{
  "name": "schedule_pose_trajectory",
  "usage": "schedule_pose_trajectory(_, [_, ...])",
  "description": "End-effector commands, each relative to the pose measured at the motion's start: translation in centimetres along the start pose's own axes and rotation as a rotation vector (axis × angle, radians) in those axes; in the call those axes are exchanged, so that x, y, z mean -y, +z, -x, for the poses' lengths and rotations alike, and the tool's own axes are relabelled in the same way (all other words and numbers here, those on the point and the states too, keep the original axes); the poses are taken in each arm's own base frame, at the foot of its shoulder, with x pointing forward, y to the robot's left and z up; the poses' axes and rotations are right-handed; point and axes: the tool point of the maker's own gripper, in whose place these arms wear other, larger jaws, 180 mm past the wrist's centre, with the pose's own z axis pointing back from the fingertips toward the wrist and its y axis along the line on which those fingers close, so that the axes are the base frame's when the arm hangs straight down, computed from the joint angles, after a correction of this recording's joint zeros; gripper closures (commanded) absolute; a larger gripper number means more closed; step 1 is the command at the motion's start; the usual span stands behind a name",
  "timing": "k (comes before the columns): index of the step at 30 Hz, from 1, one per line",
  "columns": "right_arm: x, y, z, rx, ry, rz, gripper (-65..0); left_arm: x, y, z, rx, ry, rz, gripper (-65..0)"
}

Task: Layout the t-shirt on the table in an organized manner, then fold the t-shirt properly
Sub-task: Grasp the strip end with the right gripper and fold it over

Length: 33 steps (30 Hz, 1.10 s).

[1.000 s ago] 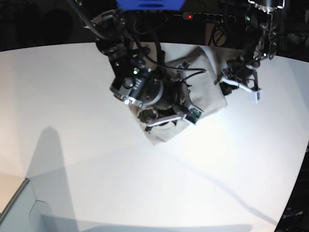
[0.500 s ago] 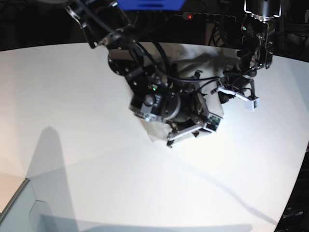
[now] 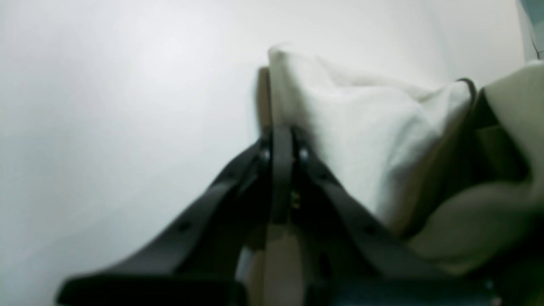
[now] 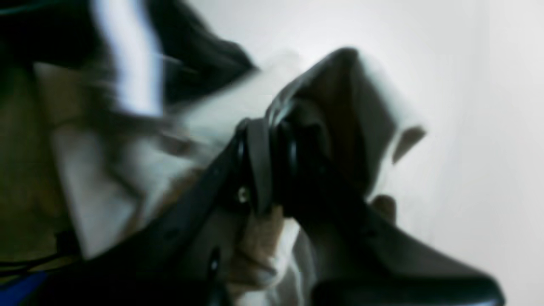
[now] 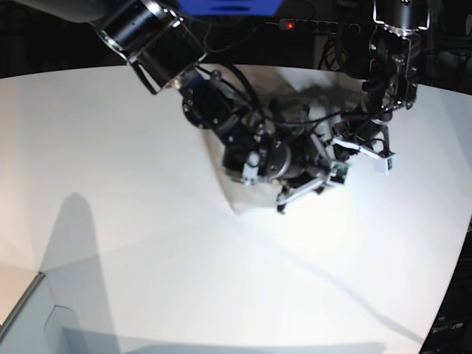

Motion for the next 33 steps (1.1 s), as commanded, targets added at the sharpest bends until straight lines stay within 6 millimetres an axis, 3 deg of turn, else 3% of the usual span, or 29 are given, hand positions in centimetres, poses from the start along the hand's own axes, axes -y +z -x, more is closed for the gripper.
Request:
schedule_pose_trajectory(1, [0.6,0.4,-2.5,0.07,0.026,0.004,0.0,0.6,0.0,-1.5,0.039,-0.011,0.025,0.0])
schedule_pose_trajectory(3, [0.2,0.4,-2.8,0.074,0.044,-0.003,-1.9,0.6,0.0,-1.5,0.039,-0.011,0.025,0.0])
schedule_pose_trajectory(8, [0.6,0.6,-3.3,0.08,0.058,0.005,-13.9,0.6,0.0,-1.5,0.039,-0.011,0.025,0.0])
schedule_pose_trajectory(14, [0.5,2.9,-6.1,0.173,0.079,0.052,-34.5,0.6,0.0,-1.5,0.039,-0.011,0.025,0.0])
schedule_pose_trajectory(17, [1.6,4.2,-6.5,0.207,0.051,0.099,-39.2,0.6,0.0,-1.5,0.039,-0.011,0.025,0.0])
schedule_pose_trajectory(22, [6.0,6.6,-2.7,0.199,-0.137,0.227,-38.1,0.5,0.1,-1.4,0.038,-0.011,0.024,0.0])
schedule_pose_trajectory(26, [7.9,7.6,0.9,0.165,-0.257,0.288,-32.3,0.5,0.2,-1.3,0.038,-0.01,0.025,0.0])
schedule_pose_trajectory(30, [6.9,7.6,4.3,0.129,-0.362,0.294,-27.3,0.5,0.1,-1.3,0.036,-0.01,0.024,0.0])
schedule_pose_trajectory(33, [4.4,6.0,6.4,0.08,-0.414,0.234,-25.5,0.6,0.0,-1.7,0.042,-0.011,0.026,0.0])
